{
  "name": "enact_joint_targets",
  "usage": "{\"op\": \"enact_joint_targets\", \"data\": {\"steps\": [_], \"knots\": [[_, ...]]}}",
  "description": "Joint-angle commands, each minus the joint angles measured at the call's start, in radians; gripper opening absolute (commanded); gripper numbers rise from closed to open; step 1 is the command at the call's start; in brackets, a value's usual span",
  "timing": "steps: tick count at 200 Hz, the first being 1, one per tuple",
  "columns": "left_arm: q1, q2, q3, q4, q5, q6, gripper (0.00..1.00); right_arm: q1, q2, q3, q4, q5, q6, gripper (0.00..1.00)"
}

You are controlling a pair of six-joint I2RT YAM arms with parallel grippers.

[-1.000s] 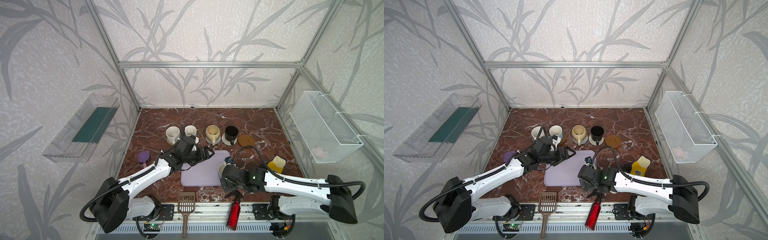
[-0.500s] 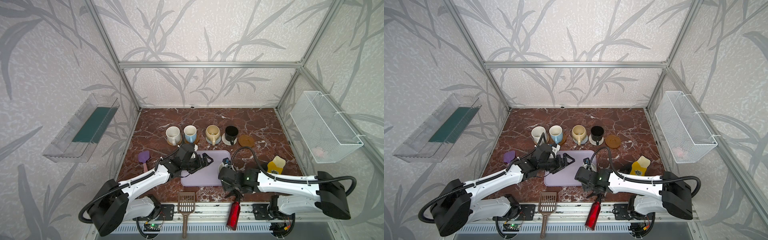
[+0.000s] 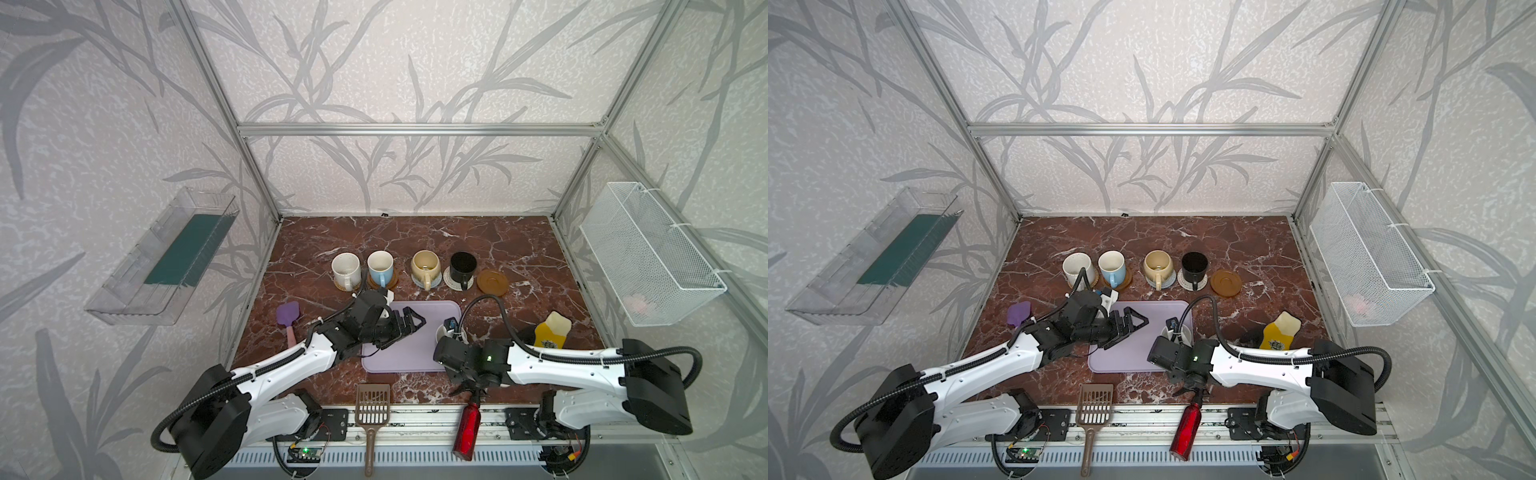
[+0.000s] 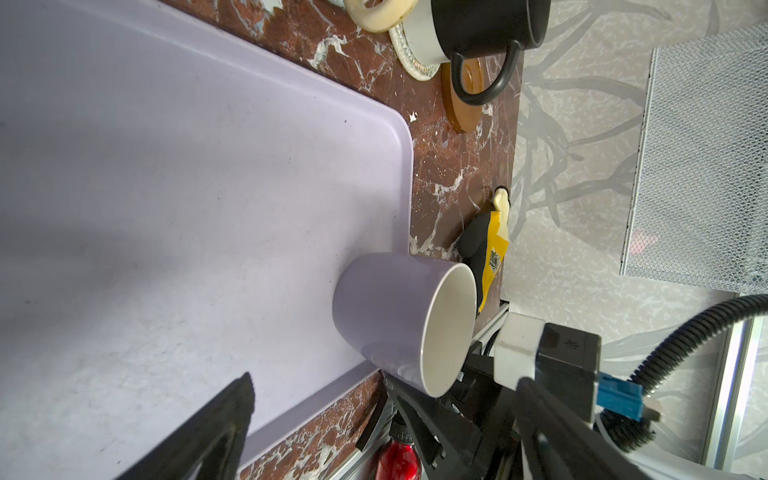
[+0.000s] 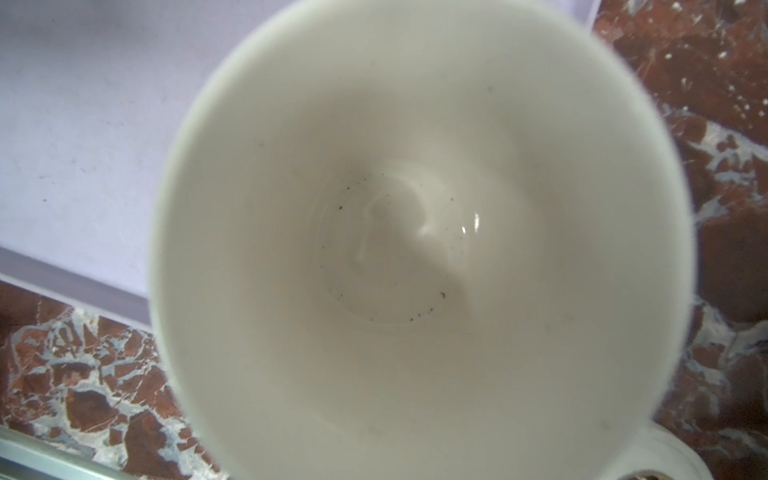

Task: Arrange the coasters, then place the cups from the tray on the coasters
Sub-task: 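Lower right gripper onto the lavender mug rim and close it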

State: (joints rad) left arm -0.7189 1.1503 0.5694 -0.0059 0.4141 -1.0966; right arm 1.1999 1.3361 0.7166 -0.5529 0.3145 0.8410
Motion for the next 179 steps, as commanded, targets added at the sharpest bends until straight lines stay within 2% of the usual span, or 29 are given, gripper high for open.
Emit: {"op": "enact_joint_targets", "data": {"steps": [1, 69, 101, 131, 170, 179], "knots": [[-0.003, -0.027, -0.016, 0.011, -0.020, -0.020, 0.99, 0.007, 0.013, -0.011, 0.035, 0.027, 0.002, 0.37], [-0.003, -0.038, -0.003, -0.009, -0.029, -0.020, 0.99, 0.008, 0.039, -0.012, 0.054, 0.020, -0.003, 0.29], [-0.004, -0.026, 0.012, -0.011, -0.026, -0.020, 0.99, 0.008, 0.028, -0.009, 0.056, 0.026, -0.014, 0.20], [-0.005, -0.027, 0.018, -0.016, -0.030, -0.020, 0.99, 0.007, 0.020, -0.010, 0.055, 0.034, -0.015, 0.17], [-0.005, -0.012, 0.000, 0.081, -0.024, -0.083, 0.99, 0.007, 0.007, -0.015, 0.074, 0.035, -0.021, 0.13], [-0.005, -0.008, 0.001, 0.085, -0.026, -0.085, 0.99, 0.007, 0.008, -0.010, 0.071, 0.036, -0.023, 0.09]]}}
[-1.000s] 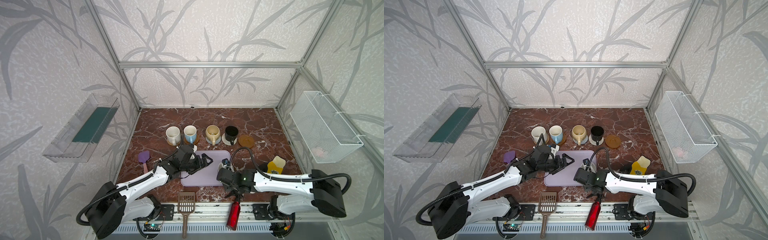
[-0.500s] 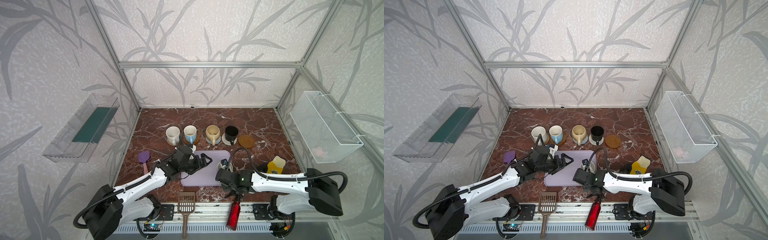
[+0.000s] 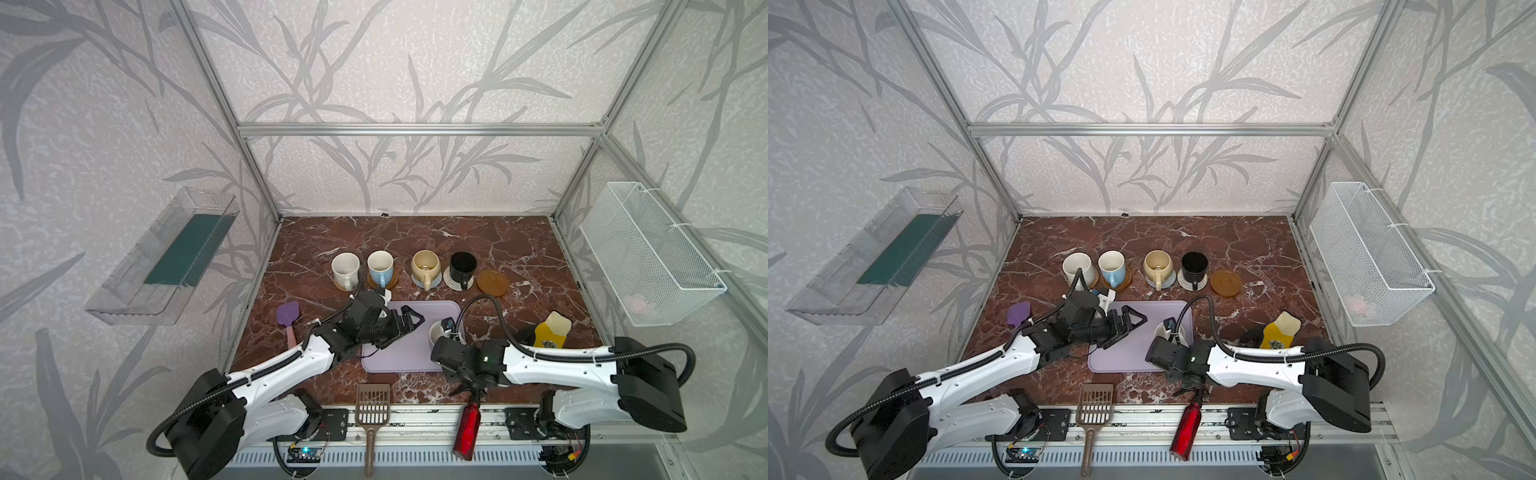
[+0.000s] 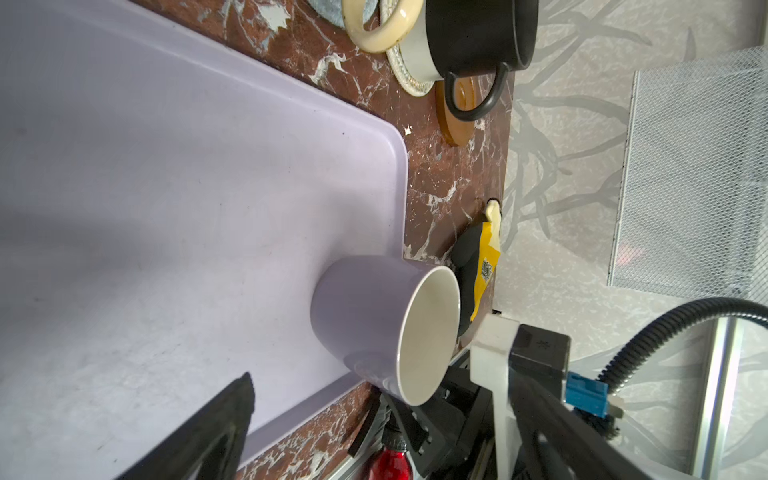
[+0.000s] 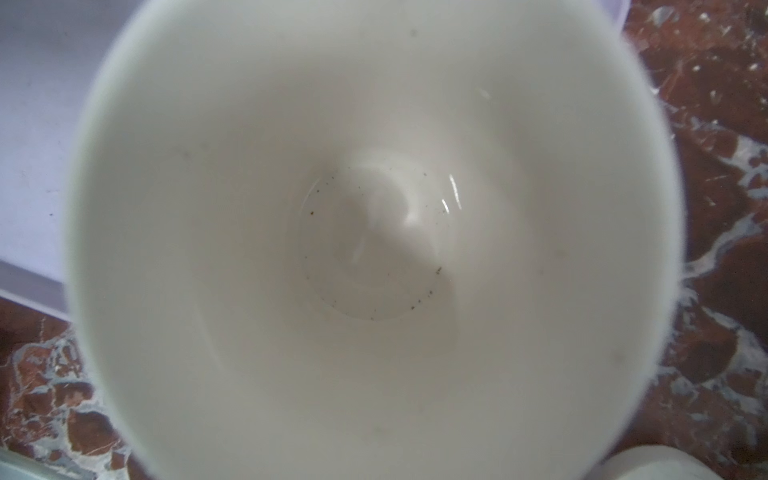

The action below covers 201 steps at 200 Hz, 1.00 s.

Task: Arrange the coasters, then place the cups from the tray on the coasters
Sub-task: 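Lower right gripper onto the lavender mug rim and close it, then lift the lavender mug with right gripper and carry it toward the wooden coaster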

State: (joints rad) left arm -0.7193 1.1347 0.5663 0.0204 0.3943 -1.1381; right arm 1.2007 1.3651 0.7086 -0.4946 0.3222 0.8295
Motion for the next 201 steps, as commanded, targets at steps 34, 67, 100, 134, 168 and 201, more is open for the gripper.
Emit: {"op": "enact_joint_targets", "data": {"steps": [34, 67, 100, 134, 168, 201], "knots": [[-0.006, 0.000, 0.006, 0.049, -0.018, -0.045, 0.99, 0.008, -0.035, 0.009, 0.022, 0.033, -0.014, 0.01], [-0.006, -0.018, 0.006, 0.036, -0.038, -0.046, 0.99, 0.004, -0.034, 0.029, 0.038, 0.055, -0.019, 0.00], [-0.006, -0.025, 0.012, 0.038, -0.045, -0.053, 0.99, 0.000, -0.023, 0.064, 0.036, 0.061, -0.039, 0.00], [-0.006, -0.047, 0.011, 0.029, -0.063, -0.057, 0.99, -0.013, -0.036, 0.083, 0.039, 0.061, -0.051, 0.00], [-0.006, -0.066, 0.009, 0.043, -0.079, -0.069, 0.99, -0.030, -0.046, 0.093, 0.050, 0.062, -0.061, 0.00], [-0.006, -0.060, 0.008, 0.113, -0.073, -0.090, 0.99, -0.054, -0.053, 0.113, 0.052, 0.057, -0.086, 0.00]]}}
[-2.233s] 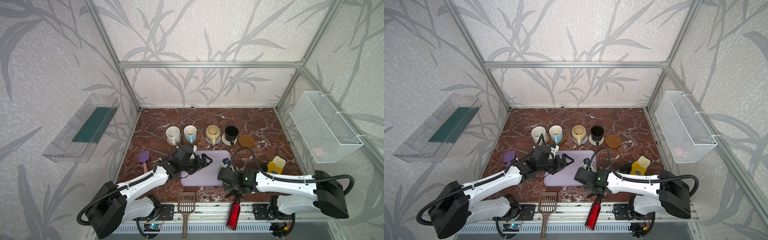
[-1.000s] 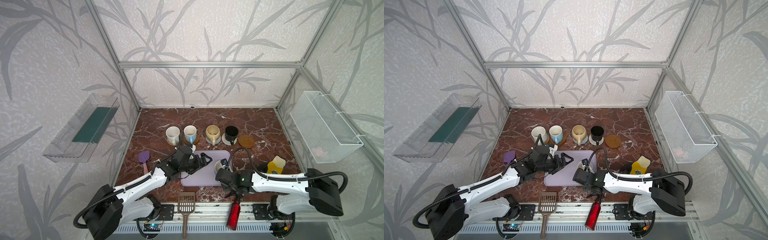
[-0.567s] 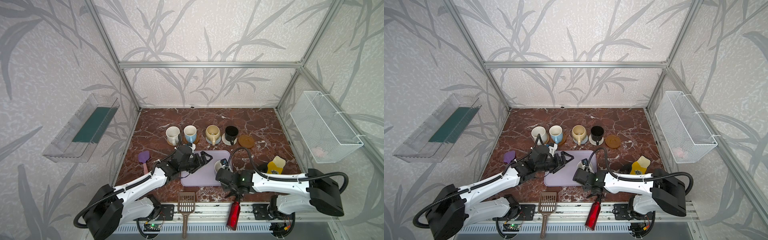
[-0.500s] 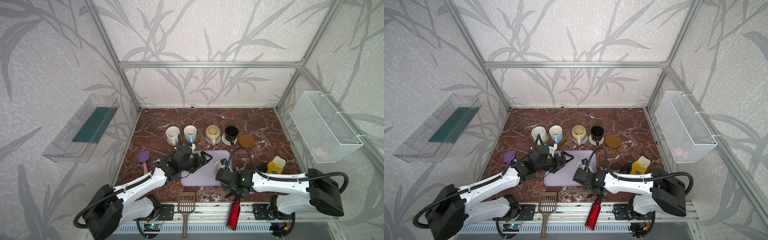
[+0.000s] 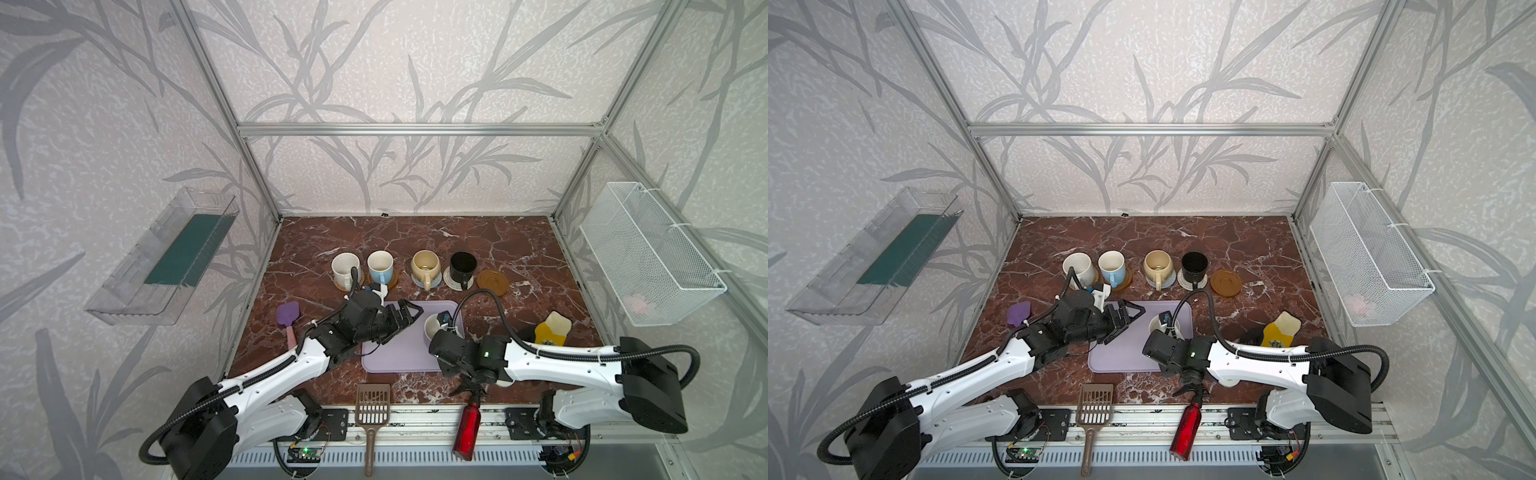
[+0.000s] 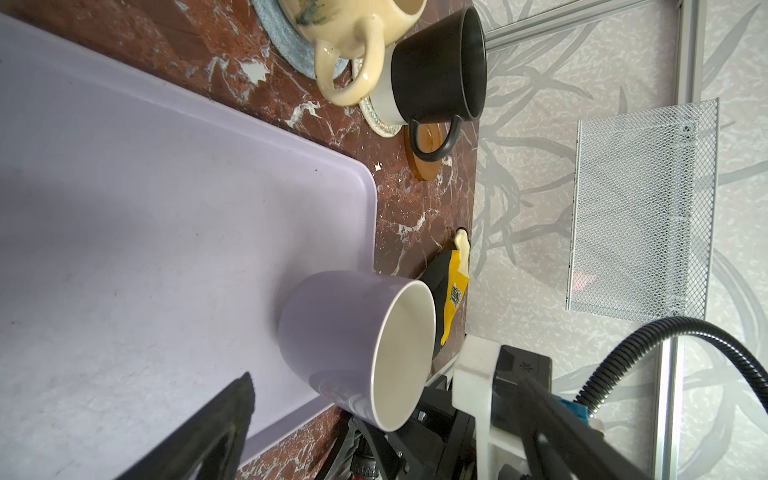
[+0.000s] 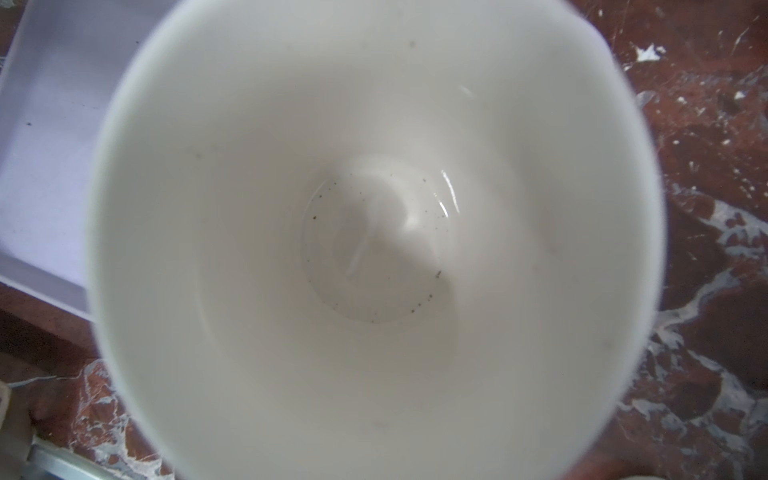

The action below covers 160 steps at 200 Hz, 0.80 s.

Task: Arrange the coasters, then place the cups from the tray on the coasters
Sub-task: 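Lift the lavender mug with right gripper and carry it toward the wooden coaster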

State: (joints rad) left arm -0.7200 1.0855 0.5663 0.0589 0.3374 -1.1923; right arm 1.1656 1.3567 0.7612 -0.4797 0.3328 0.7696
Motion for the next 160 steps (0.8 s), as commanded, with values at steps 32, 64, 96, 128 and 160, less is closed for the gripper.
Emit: {"op": "enact_joint_targets", "data": {"steps": [32, 64, 96, 128, 160], "knots": [[-0.006, -0.011, 0.024, 0.089, -0.034, -0.039, 0.99, -0.054, -0.059, 0.082, 0.038, 0.034, -0.060, 0.00], [-0.007, 0.011, 0.041, 0.117, -0.029, -0.051, 0.99, -0.088, -0.084, 0.098, 0.030, 0.032, -0.093, 0.00], [-0.009, 0.010, 0.067, 0.105, -0.051, -0.037, 0.99, -0.136, -0.123, 0.101, 0.017, 0.014, -0.126, 0.00], [-0.013, 0.030, 0.100, 0.096, -0.055, -0.026, 0.99, -0.200, -0.163, 0.109, -0.011, 0.006, -0.178, 0.00], [-0.024, 0.049, 0.135, 0.086, -0.069, -0.007, 0.99, -0.236, -0.191, 0.119, -0.027, -0.006, -0.197, 0.00]]}}
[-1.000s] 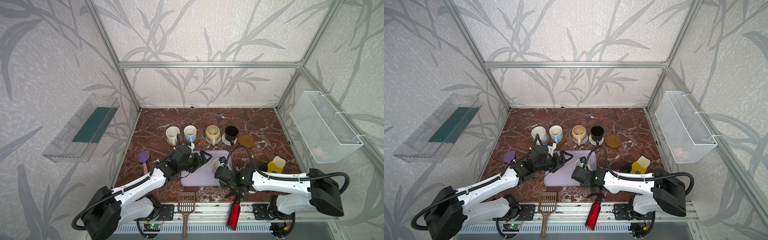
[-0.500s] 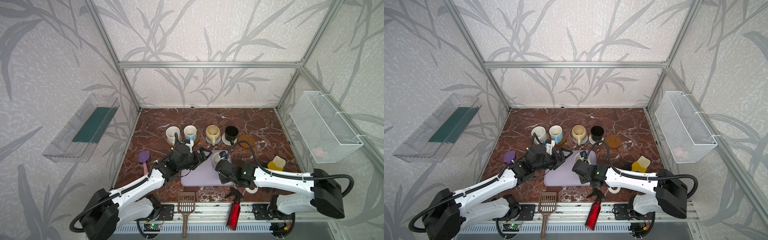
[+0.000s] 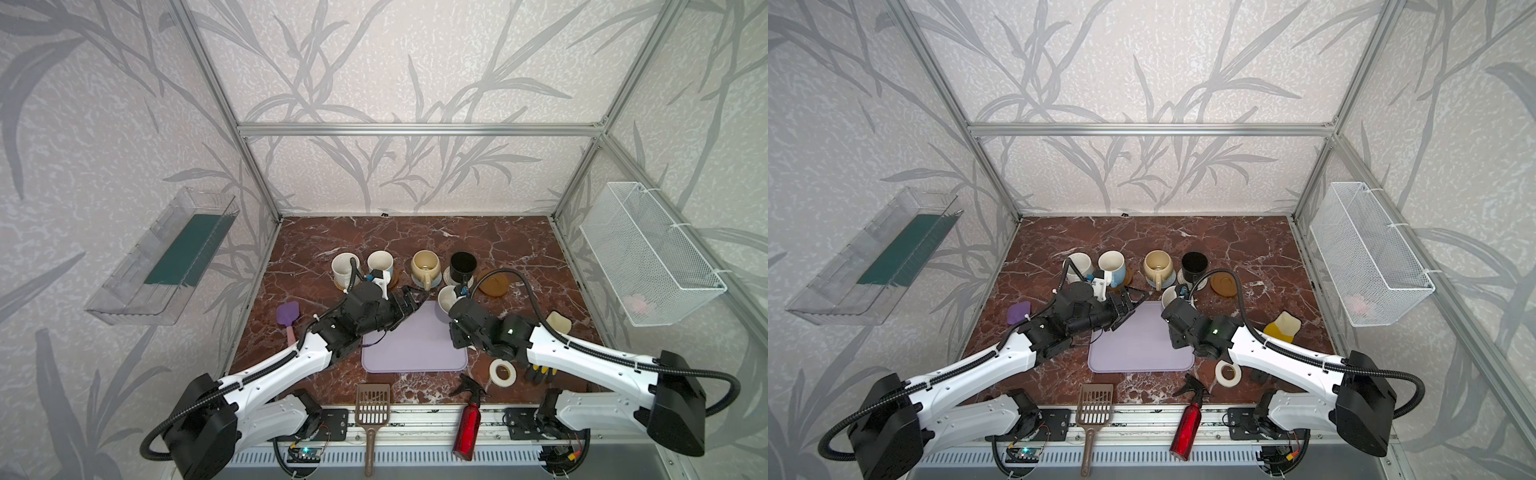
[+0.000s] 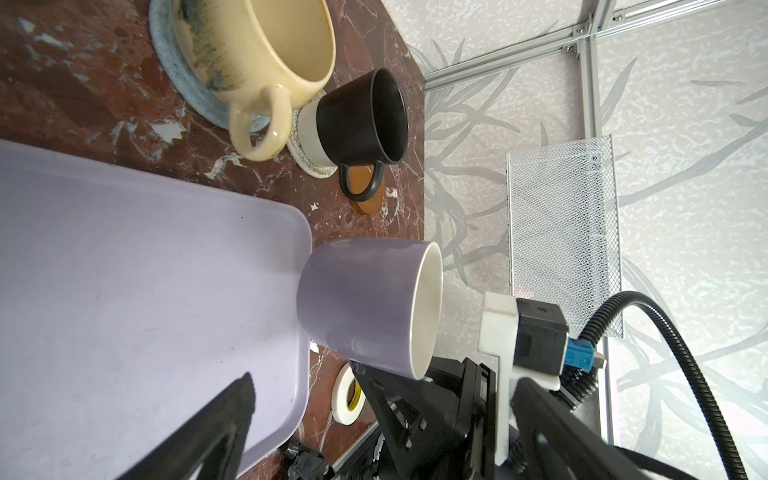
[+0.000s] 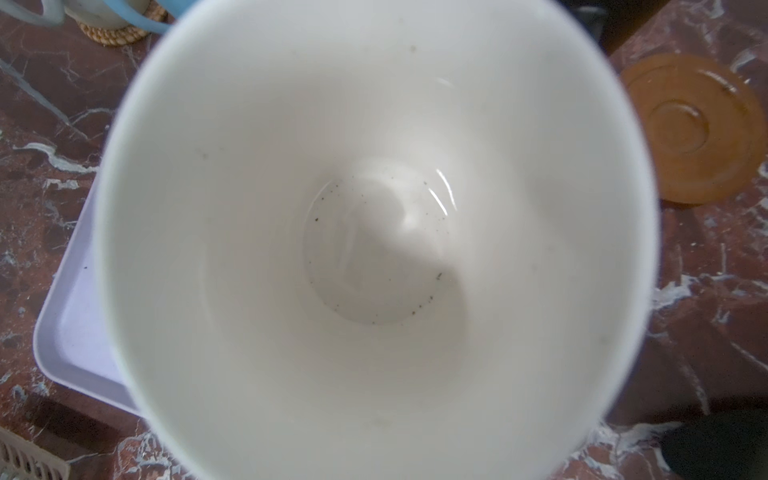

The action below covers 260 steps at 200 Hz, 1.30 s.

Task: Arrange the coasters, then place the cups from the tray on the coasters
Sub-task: 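Lift the lavender mug with right gripper and carry it toward the wooden coaster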

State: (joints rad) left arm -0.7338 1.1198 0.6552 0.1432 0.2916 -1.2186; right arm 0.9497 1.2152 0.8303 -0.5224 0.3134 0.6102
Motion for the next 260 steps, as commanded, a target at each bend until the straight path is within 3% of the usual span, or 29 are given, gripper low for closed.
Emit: {"op": "enact_joint_targets", "data": {"steps": [1, 35, 154, 185, 260], "knots": [[-0.011, 0.015, 0.048, 0.001, -0.024, 0.020, 0.99, -0.022, -0.051, 0.050, 0.016, 0.013, -0.038, 0.00], [-0.024, 0.037, 0.067, 0.065, -0.029, 0.019, 0.98, -0.082, -0.075, 0.054, 0.014, -0.024, -0.066, 0.00], [-0.051, 0.191, 0.272, -0.008, -0.035, 0.064, 0.99, -0.314, -0.098, 0.117, -0.039, -0.144, -0.215, 0.00], [-0.052, 0.228, 0.369, -0.120, -0.024, 0.118, 0.99, -0.336, -0.095, 0.145, -0.056, -0.154, -0.246, 0.00], [-0.054, 0.318, 0.508, -0.196, 0.024, 0.174, 0.99, -0.449, -0.080, 0.206, -0.104, -0.205, -0.295, 0.00]]}}
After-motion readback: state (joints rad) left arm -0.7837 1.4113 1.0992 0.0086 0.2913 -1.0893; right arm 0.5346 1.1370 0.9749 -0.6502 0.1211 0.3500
